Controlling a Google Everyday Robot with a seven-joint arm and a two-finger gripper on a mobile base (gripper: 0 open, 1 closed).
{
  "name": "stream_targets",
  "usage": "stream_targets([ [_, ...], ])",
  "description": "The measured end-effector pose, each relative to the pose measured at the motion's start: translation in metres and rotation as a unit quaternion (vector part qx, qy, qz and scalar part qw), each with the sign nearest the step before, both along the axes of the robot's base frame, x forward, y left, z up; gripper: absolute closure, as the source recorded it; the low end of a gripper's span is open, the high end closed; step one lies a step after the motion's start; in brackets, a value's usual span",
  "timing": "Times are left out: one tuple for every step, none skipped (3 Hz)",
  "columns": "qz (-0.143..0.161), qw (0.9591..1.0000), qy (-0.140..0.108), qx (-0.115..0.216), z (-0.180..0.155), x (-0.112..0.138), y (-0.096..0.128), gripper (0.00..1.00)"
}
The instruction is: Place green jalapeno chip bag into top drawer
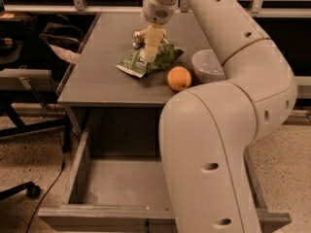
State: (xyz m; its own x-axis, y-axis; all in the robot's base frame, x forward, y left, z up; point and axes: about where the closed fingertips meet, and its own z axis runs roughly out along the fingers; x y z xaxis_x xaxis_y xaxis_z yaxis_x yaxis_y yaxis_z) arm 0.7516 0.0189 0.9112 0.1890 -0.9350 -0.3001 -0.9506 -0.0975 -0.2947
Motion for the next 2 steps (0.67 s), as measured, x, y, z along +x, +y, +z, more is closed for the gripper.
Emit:
stream_targets([
  [-0.018,0.9996,0.019,-0.003,-0.023,0.008,-0.015,0.0],
  [-0.025,0.9991,0.034,0.003,-0.037,0.01,-0.017,0.0],
])
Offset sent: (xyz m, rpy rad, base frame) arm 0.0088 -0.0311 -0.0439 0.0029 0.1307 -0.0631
